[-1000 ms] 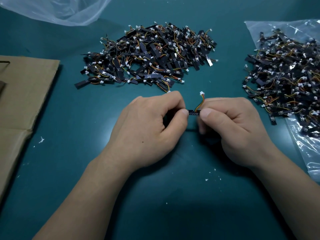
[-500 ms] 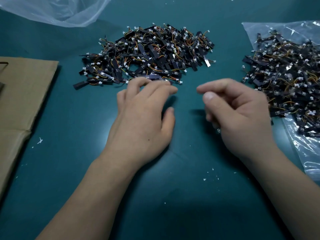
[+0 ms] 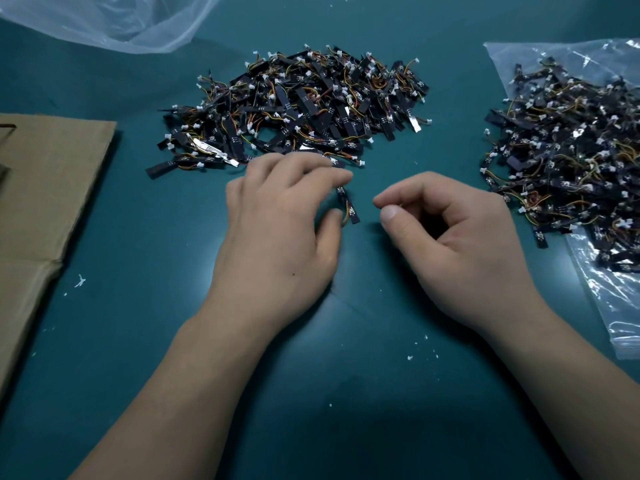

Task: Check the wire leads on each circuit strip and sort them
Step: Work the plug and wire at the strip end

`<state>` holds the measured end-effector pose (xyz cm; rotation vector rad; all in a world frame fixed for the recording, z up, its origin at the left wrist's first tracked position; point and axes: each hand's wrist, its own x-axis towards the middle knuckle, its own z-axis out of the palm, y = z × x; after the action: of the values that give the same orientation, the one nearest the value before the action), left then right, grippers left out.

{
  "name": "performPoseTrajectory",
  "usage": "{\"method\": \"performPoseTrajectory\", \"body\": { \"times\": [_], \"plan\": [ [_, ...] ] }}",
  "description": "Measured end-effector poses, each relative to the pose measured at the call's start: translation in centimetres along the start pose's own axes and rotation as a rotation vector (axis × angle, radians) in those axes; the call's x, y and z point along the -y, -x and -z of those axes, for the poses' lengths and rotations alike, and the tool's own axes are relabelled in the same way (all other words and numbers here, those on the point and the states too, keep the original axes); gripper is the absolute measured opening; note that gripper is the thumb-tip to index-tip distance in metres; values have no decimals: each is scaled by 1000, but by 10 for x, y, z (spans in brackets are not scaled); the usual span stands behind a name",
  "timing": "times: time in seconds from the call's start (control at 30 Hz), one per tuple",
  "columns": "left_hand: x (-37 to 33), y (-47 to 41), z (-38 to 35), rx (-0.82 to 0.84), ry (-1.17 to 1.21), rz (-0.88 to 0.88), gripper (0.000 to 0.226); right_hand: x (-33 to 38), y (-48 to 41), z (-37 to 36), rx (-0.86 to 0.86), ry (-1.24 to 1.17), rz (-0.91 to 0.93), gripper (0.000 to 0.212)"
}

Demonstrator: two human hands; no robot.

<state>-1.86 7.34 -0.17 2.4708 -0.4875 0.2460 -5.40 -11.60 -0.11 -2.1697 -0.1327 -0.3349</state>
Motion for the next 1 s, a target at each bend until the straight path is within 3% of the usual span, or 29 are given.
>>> {"method": "performPoseTrajectory", "body": {
  "times": [0.13,0.27,0.37,0.43,1.0],
  "plan": [
    [-3,2,-3,89,-159,-1,28,0,-1,0,32,65,-4,7],
    [0,2,-3,73,-102,9,7,-1,-1,-2,52,139,-30,11],
    [0,2,-3,64,-80,-16,3,0,-2,-3,114,185,-46,25],
    [-2,1,-2,46,-37,-45,2,1,-2,-2,152,219,-43,23],
    [-11,0,6,-18,130,35,24,6,-2,2,83,39,-28,15]
  ]
}}
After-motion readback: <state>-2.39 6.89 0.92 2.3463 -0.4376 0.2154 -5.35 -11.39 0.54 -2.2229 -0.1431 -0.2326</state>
